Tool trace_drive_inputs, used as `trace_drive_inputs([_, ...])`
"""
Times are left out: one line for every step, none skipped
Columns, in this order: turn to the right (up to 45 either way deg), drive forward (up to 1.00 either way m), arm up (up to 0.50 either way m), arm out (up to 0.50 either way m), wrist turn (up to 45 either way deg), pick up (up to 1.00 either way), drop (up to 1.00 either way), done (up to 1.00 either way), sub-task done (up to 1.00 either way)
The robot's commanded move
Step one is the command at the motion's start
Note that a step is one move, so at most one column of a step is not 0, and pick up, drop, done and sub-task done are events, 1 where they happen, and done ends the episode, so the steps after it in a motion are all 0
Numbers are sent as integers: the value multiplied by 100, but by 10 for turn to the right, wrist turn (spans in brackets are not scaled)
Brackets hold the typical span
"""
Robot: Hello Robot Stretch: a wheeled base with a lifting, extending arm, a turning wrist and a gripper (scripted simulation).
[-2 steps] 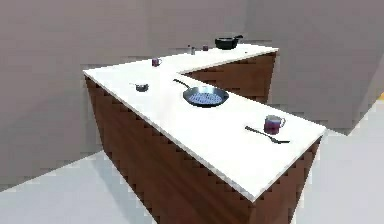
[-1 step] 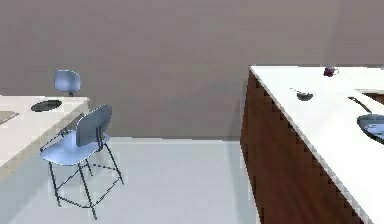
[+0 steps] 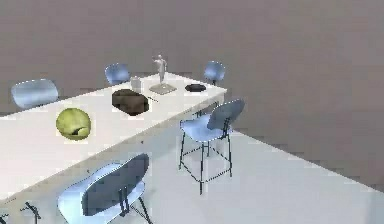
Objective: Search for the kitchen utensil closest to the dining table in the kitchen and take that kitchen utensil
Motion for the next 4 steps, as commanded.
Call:
trace_drive_inputs([450, 0, 0, 0, 0, 0, 0, 0, 0])
trace_drive_inputs([450, 0, 0, 0, 0, 0, 0, 0, 0])
trace_drive_inputs([420, 0, 0, 0, 0, 0, 0, 0, 0])
trace_drive_inputs([0, 35, 0, 0, 0, 0, 0, 0, 0])
